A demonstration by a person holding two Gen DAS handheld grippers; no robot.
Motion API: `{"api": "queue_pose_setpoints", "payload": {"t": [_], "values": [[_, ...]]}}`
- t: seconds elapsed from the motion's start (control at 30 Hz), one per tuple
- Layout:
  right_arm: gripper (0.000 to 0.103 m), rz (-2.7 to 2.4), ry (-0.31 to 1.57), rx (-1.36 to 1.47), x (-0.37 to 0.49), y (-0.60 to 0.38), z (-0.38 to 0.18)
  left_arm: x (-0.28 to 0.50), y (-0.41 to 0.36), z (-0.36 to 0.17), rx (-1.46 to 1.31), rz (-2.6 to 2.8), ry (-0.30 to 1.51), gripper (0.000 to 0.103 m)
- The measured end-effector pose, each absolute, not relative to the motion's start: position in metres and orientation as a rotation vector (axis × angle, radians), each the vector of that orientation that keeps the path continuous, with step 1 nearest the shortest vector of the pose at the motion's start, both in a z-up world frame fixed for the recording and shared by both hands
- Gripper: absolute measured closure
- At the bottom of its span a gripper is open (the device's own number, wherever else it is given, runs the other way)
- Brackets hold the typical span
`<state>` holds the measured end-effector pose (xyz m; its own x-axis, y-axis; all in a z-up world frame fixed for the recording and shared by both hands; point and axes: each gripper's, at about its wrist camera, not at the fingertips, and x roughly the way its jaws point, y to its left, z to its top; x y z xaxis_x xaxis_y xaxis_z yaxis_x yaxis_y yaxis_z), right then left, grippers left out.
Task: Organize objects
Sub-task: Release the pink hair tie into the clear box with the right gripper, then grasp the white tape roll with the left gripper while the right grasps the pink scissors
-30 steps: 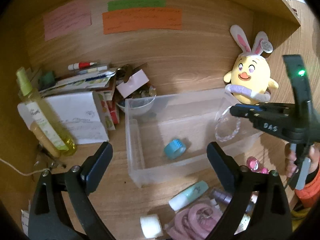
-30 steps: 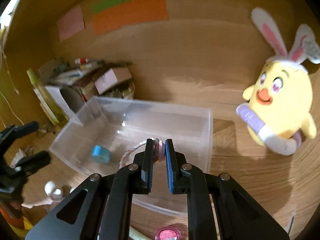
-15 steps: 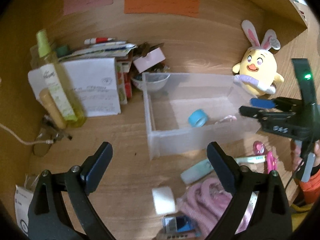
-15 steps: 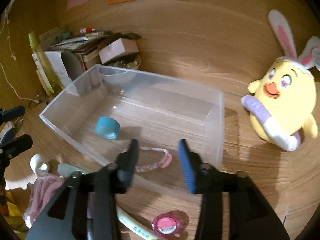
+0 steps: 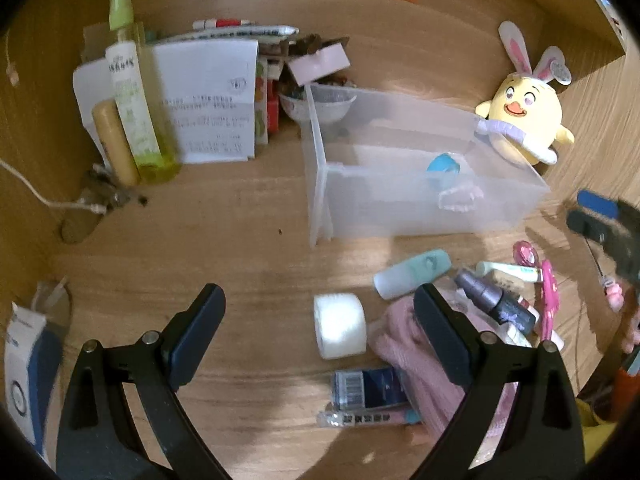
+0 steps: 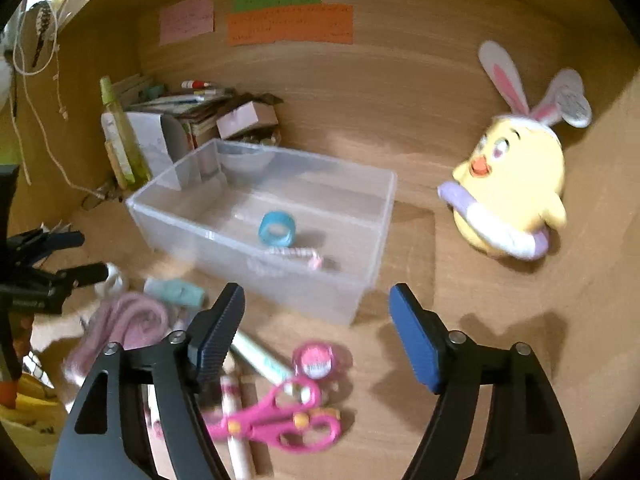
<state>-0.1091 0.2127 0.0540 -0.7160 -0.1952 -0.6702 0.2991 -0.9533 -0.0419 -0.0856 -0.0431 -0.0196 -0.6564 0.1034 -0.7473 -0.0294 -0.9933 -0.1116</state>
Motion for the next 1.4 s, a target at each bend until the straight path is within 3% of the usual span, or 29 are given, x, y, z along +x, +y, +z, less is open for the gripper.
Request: {"api": "queue_pose_setpoints", "payload": {"t": [0.3,0.4,0.5,0.67,0.77,1.4], "values": [[0.031,-2.596,0.076,1.197,-0.077,0.235,0.013,-0.083,-0.046,-0.034,-1.311,2.797,-0.207,0.010],[0.031,-2.561,0.005,1.230,-0.071,0.239,0.004,-0.085,-0.049,-0.038,-1.326,2.793,-0.228,0.027],[0.031,-2.532,-0.020,1.237,-0.064,0.239,0.001,-0.085,-0.050,-0.040,-1.328,2.782,-0.248,0.036],[0.031,-2.521,0.116,1.233,-0.051,0.225,-0.004,-0.087,-0.050,-0.043,-1.339,2.778,-0.239,0.069],[0.031,-2.530,0.187,1.248,-0.051,0.220,-0.009,-0.086,-0.051,-0.043,-1.330,2.770,-0.257,0.078],[0.029,-2.490,0.652,1.079,-0.070,0.159,-0.002,-0.064,-0.036,-0.016,-1.172,2.805,-0.183,0.078]]}}
